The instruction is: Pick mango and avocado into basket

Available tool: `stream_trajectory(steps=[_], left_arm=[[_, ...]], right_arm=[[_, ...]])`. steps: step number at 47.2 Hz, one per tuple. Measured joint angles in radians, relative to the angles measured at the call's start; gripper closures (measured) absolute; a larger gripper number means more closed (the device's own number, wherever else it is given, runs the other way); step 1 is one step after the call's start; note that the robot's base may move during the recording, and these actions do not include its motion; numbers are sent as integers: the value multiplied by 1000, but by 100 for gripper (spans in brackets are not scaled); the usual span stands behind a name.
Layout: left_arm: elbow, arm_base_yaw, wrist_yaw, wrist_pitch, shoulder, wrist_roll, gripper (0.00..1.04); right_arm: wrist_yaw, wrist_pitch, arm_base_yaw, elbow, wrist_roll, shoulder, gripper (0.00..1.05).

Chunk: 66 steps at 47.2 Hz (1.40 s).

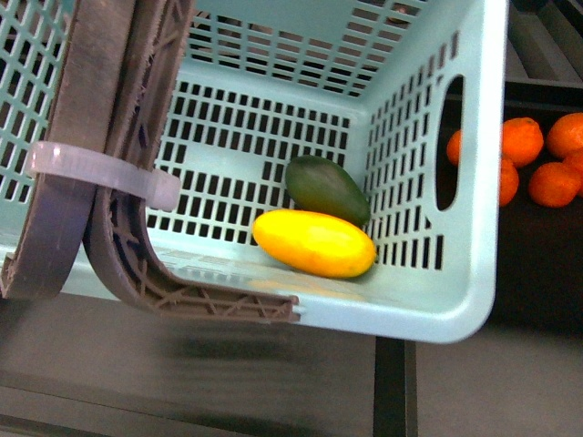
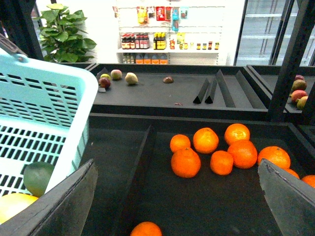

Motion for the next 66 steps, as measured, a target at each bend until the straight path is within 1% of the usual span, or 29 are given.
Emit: stream_trajectory(steps=[1, 3, 4, 7, 9, 14, 17, 21, 23, 31, 43, 50, 57, 58, 63, 65, 66], left_arm=[[10, 4, 41, 14, 20, 28, 99], [46, 8, 44, 44, 76, 52, 99], [63, 8, 30, 58, 102, 47, 99], [146, 17, -50, 131, 223, -53, 99], [181, 24, -81, 152, 267, -101, 99], [340, 53, -218, 171, 438, -352, 99], [418, 65, -269, 149, 511, -468, 99], [502, 79, -313, 123, 592, -626, 99], [571, 97, -343, 93, 660, -752, 99], [708, 132, -386, 69, 798, -1017, 99], [845, 172, -392, 108, 905, -1204, 99], [883, 203, -411, 141, 961, -1223, 99], [884, 255, -444, 177, 1069, -1209, 99], [883, 259, -440, 179, 1076, -1209, 97], [855, 267, -440, 179, 1074, -1206, 80], [814, 266, -441, 173, 1052, -1198, 69], [798, 266, -440, 171, 1043, -1194, 66]], right_arm=[[0, 0, 0, 0, 0, 0, 8], [0, 0, 0, 0, 0, 0, 8], [0, 0, 0, 0, 0, 0, 8], [-1, 0, 0, 0, 0, 0, 8], [0, 0, 0, 0, 0, 0, 8], [0, 0, 0, 0, 0, 0, 8], [0, 0, 0, 0, 0, 0, 8], [0, 0, 0, 0, 0, 0, 8], [0, 0, 0, 0, 0, 0, 8], [0, 0, 0, 0, 0, 0, 8], [0, 0, 0, 0, 0, 0, 8], [0, 0, 0, 0, 0, 0, 8], [0, 0, 0, 0, 0, 0, 8], [0, 0, 0, 0, 0, 0, 8], [0, 0, 0, 0, 0, 0, 8], [0, 0, 0, 0, 0, 0, 8], [0, 0, 0, 0, 0, 0, 8]])
